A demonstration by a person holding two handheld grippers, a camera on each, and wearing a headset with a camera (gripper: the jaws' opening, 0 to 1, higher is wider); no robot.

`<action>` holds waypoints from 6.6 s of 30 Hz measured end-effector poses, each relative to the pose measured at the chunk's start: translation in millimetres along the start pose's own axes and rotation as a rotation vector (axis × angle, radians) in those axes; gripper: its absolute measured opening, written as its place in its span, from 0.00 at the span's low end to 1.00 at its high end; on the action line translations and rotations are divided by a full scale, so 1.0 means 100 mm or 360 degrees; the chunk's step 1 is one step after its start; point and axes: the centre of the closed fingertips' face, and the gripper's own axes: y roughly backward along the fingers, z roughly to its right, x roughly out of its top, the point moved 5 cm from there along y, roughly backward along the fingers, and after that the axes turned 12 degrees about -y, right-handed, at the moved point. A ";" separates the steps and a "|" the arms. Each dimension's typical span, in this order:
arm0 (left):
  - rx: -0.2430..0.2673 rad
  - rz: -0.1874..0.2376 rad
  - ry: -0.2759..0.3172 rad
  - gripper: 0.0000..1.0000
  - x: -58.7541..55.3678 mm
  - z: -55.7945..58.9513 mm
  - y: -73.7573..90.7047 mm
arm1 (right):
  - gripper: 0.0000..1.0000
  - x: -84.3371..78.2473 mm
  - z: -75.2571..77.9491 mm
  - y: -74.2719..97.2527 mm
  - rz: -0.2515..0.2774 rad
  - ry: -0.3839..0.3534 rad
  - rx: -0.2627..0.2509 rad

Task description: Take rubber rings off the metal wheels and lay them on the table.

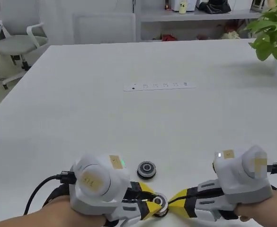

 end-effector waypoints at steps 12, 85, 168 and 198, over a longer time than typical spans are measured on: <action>0.0014 -0.0012 -0.0016 0.13 0.01 -0.01 0.00 | 0.00 0.05 0.03 0.04 0.0076 -0.0115 -0.0003; -0.0034 0.0006 0.0020 0.28 0.02 0.04 0.03 | 0.00 0.17 -0.08 0.05 0.0117 -0.0028 0.0047; 0.0252 0.0084 0.0301 0.57 -0.36 -0.10 0.98 | 0.00 0.45 -0.30 -0.50 -0.0046 0.0020 0.0212; 0.0228 0.0062 0.0331 0.56 -0.41 -0.09 0.94 | 0.00 0.40 -0.22 -0.56 -0.0086 0.0020 0.0135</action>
